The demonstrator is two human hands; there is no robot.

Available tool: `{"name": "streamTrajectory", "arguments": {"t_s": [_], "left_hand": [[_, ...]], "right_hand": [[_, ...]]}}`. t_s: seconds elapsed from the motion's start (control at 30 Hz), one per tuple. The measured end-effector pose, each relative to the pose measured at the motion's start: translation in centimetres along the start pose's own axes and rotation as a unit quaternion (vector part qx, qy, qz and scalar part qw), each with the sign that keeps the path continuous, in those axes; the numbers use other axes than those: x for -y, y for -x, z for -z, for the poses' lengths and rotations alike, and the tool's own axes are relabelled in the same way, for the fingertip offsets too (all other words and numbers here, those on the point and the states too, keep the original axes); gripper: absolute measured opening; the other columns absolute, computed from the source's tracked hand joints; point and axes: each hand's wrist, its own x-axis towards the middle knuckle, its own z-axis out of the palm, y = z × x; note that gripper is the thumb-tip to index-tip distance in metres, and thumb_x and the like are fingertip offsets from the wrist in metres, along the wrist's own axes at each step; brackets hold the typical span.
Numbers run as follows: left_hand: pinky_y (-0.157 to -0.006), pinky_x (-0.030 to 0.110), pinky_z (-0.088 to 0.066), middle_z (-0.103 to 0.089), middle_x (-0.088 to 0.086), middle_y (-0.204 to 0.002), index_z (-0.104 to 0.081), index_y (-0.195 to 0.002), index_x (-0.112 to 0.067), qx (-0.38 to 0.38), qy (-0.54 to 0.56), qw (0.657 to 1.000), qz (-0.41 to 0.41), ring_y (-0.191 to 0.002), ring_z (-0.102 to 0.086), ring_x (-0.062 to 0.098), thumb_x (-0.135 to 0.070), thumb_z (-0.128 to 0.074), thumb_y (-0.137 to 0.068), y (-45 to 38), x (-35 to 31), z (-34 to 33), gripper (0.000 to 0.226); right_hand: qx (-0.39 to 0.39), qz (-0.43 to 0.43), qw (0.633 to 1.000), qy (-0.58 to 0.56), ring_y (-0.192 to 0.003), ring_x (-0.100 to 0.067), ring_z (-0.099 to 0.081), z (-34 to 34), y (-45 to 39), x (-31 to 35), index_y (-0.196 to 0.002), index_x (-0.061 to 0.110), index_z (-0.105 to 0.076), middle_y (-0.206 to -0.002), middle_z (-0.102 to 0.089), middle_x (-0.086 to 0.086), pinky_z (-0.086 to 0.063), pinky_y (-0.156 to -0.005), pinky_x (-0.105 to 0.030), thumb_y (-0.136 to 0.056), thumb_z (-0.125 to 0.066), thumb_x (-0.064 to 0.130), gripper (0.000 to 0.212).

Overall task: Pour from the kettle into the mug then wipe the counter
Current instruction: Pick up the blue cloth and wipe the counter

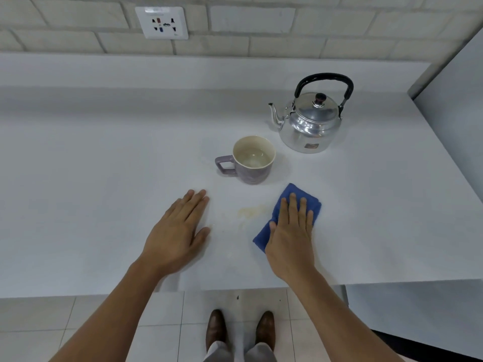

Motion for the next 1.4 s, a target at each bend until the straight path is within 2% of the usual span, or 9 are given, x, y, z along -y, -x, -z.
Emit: {"name": "streamTrajectory", "arguments": {"t_s": [0.13, 0.27, 0.4, 0.6, 0.8, 1.0, 1.1, 1.2, 1.4], "left_hand": [[-0.128, 0.036, -0.013, -0.015, -0.007, -0.172, -0.022, -0.163, -0.02, -0.002, -0.006, 1.0, -0.005, -0.16, -0.005, 0.012, -0.049, -0.035, -0.105, 0.1, 0.2, 0.0, 0.066], [-0.128, 0.032, -0.011, -0.015, -0.008, -0.172, -0.023, -0.163, -0.022, -0.004, -0.004, 1.0, -0.008, -0.16, -0.005, 0.01, -0.049, -0.034, -0.105, 0.4, 0.5, 0.1, 0.065], [-0.128, 0.032, -0.012, -0.016, -0.01, -0.172, -0.024, -0.162, -0.023, -0.004, -0.003, 1.0, -0.008, -0.159, -0.006, 0.008, -0.05, -0.034, -0.105, 0.9, 1.3, 0.3, 0.065], [-0.128, 0.032, -0.011, -0.015, -0.012, -0.172, -0.021, -0.163, -0.025, -0.003, -0.004, 1.0, -0.01, -0.159, -0.006, 0.007, -0.051, -0.032, -0.105, 1.2, 1.8, 0.4, 0.065], [-0.128, 0.028, -0.007, -0.012, -0.012, -0.172, -0.018, -0.164, -0.026, -0.002, -0.012, 1.0, -0.009, -0.159, -0.004, 0.006, -0.054, -0.028, -0.106, 1.2, 1.9, 0.2, 0.065], [-0.128, 0.031, -0.011, -0.011, -0.012, -0.173, -0.018, -0.164, -0.024, 0.002, -0.007, 1.0, -0.015, -0.159, -0.003, 0.006, -0.054, -0.029, -0.106, 1.3, 2.0, 0.4, 0.066], [-0.128, 0.03, -0.01, -0.011, -0.012, -0.172, -0.019, -0.164, -0.023, 0.005, -0.005, 1.0, -0.01, -0.159, -0.002, 0.005, -0.056, -0.031, -0.105, 1.7, 2.5, 0.8, 0.068], [-0.128, 0.03, -0.009, -0.01, -0.013, -0.172, -0.018, -0.164, -0.023, 0.004, -0.003, 1.0, 0.001, -0.159, -0.001, 0.005, -0.056, -0.032, -0.105, 2.5, 3.2, 1.3, 0.068], [-0.129, 0.031, -0.009, -0.01, -0.012, -0.172, -0.017, -0.164, -0.024, 0.004, -0.005, 1.0, 0.005, -0.159, 0.0, 0.005, -0.055, -0.032, -0.105, 2.8, 3.3, 1.5, 0.068]], "right_hand": [[0.011, 0.128, 0.991, -0.029, -0.155, -0.024, 0.016, -0.7, 2.0, -2.2, -0.161, 0.013, 0.0, -0.17, 0.01, -0.004, 0.003, -0.126, -0.043, -0.107, -0.034, 0.026, 0.065], [0.016, 0.178, 0.983, -0.05, -0.156, -0.012, 0.009, -0.1, 4.3, -7.2, -0.161, 0.021, -0.007, -0.171, 0.004, 0.006, 0.003, -0.124, -0.036, -0.106, -0.032, 0.026, 0.061], [0.003, 0.101, 0.993, -0.06, -0.156, -0.011, 0.004, 1.6, 2.3, -12.5, -0.159, 0.024, -0.009, -0.171, -0.002, 0.005, 0.0, -0.126, -0.035, -0.109, -0.018, 0.034, 0.053], [0.001, 0.003, 0.998, -0.063, -0.156, -0.03, -0.001, 2.9, -6.1, -9.9, -0.16, 0.007, -0.014, -0.17, -0.008, -0.009, 0.0, -0.126, -0.046, -0.108, -0.036, 0.02, 0.057], [0.021, 0.113, 0.992, -0.052, -0.156, -0.021, 0.01, 1.0, -3.2, -3.1, -0.162, 0.014, -0.004, -0.17, 0.006, 0.0, 0.002, -0.126, -0.04, -0.109, -0.028, 0.031, 0.061], [0.063, 0.248, 0.967, 0.003, -0.154, -0.007, 0.013, 0.6, 4.1, -6.0, -0.161, 0.028, 0.008, -0.168, 0.018, 0.014, 0.007, -0.123, -0.029, -0.107, -0.013, 0.043, 0.06], [0.061, 0.196, 0.979, -0.014, -0.153, -0.002, 0.013, 1.6, 4.5, -9.9, -0.16, 0.033, 0.01, -0.166, 0.022, 0.021, 0.006, -0.124, -0.028, -0.107, -0.012, 0.044, 0.057], [0.055, 0.11, 0.992, -0.027, -0.154, -0.006, 0.013, 2.1, 2.1, -11.1, -0.16, 0.026, 0.004, -0.169, 0.015, 0.012, 0.0, -0.126, -0.035, -0.103, -0.012, 0.046, 0.062], [0.017, 0.047, 0.998, -0.025, -0.156, -0.029, 0.008, 1.0, -1.8, -2.8, -0.161, 0.006, -0.004, -0.17, 0.004, -0.011, 0.002, -0.126, -0.043, -0.108, -0.03, 0.028, 0.063]]}}
